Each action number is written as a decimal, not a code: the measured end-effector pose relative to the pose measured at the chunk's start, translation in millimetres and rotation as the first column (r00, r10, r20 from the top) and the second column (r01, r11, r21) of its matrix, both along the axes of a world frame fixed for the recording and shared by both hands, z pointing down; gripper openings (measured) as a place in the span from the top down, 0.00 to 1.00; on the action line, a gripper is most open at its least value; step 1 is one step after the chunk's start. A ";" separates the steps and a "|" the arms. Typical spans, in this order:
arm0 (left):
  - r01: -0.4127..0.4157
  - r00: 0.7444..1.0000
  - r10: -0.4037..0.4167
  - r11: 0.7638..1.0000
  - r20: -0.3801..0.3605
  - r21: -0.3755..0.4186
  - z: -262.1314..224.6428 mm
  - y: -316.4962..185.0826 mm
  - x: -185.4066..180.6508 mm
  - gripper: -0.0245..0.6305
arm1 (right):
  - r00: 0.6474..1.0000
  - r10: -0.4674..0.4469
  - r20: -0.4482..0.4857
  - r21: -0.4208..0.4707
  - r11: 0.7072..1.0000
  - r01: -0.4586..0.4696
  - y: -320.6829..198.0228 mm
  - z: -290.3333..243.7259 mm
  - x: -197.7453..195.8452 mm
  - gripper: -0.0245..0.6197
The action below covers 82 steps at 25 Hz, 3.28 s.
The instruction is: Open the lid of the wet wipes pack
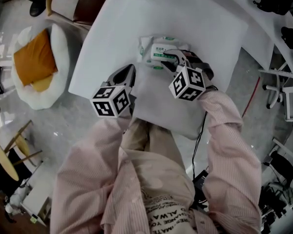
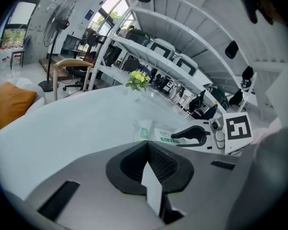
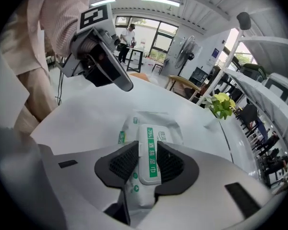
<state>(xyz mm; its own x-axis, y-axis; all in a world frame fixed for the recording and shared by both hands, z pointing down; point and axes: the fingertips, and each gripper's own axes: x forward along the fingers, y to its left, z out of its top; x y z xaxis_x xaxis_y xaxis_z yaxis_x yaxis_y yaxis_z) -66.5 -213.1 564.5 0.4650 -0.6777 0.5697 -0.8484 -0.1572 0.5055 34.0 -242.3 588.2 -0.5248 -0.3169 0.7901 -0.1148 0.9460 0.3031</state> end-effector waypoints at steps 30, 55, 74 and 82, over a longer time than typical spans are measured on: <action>-0.068 0.997 0.068 0.998 -0.045 0.006 -0.1 -16.1 4.3 0.96 | 0.992 0.071 0.105 -0.279 0.960 -0.039 0.5 -3.9 0.3 0.88; -0.064 0.996 0.066 0.998 -0.056 0.026 -10.7 -25.8 5.6 0.96 | 0.974 0.129 0.187 -0.347 0.936 -0.058 -23.9 -35.6 1.6 0.92; -0.069 0.996 0.070 0.997 -0.057 0.032 -16.1 -46.3 7.8 0.96 | 0.983 0.109 0.149 -0.173 0.981 -0.083 -69.3 -43.8 2.8 0.95; -0.076 0.995 0.078 0.997 -0.058 0.027 -15.0 -51.2 11.5 0.96 | 0.974 0.167 0.154 -0.175 0.975 -0.140 -86.4 -36.8 4.5 0.95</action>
